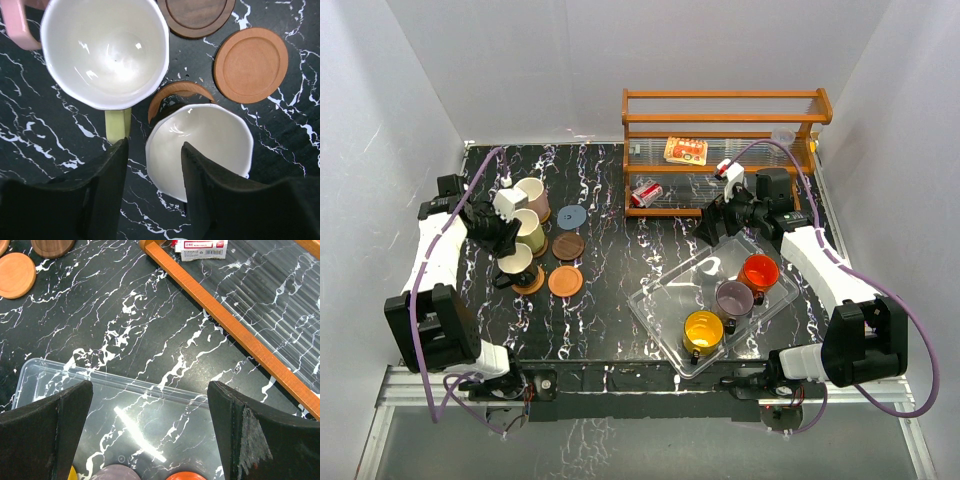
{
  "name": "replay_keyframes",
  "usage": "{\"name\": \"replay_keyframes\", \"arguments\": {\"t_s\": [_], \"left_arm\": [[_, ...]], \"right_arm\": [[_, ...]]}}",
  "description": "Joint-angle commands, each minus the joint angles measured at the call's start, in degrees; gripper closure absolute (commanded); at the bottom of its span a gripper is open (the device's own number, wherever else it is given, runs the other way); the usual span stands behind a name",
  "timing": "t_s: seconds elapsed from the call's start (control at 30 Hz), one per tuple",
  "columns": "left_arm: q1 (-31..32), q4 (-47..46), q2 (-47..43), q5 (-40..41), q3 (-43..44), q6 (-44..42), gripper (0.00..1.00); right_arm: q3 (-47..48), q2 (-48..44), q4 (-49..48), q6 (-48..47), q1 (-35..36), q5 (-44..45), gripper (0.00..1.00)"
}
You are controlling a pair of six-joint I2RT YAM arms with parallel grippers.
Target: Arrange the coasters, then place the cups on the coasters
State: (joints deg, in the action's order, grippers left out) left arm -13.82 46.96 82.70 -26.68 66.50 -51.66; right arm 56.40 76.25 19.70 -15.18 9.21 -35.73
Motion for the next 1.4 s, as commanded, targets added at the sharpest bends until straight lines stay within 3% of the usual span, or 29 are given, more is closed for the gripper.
{"name": "replay_keyframes", "arguments": {"t_s": [0.0, 0.13, 0.33, 0.6, 0.83, 1.37], "left_arm": [[-0.4, 4.2, -4.0, -3.6, 3.9, -0.5, 0.51], [-0.4, 4.5, -5.7, -4.4, 6.1, 1.7, 0.41], [-0.1, 2.7, -6.8, -7.5, 8.8, 9.8, 0.35], [3.0, -1.1, -10.5, -12.9, 7.2, 16.2, 0.24], [7.9, -5.1, -11.6, -12.5, 4.5, 21.8, 0.03], [13.2, -10.1, -9.3, -12.4, 3.0, 28.6, 0.01]], "right_arm": [[2.1, -0.8, 0.5, -2.5, -0.3, 1.1, 0.02], [4.4, -0.8, 4.3, -5.4, -0.3, 1.8, 0.02], [9.0, 0.4, 12.3, -12.6, -0.4, 2.1, 0.02], [11.9, 0.8, 23.0, -23.8, -0.3, 9.6, 0.02], [13.9, 2.7, 32.6, -32.8, -3.0, 14.0, 0.02], [15.5, 7.9, 43.1, -45.3, -11.9, 19.3, 0.07]]}}
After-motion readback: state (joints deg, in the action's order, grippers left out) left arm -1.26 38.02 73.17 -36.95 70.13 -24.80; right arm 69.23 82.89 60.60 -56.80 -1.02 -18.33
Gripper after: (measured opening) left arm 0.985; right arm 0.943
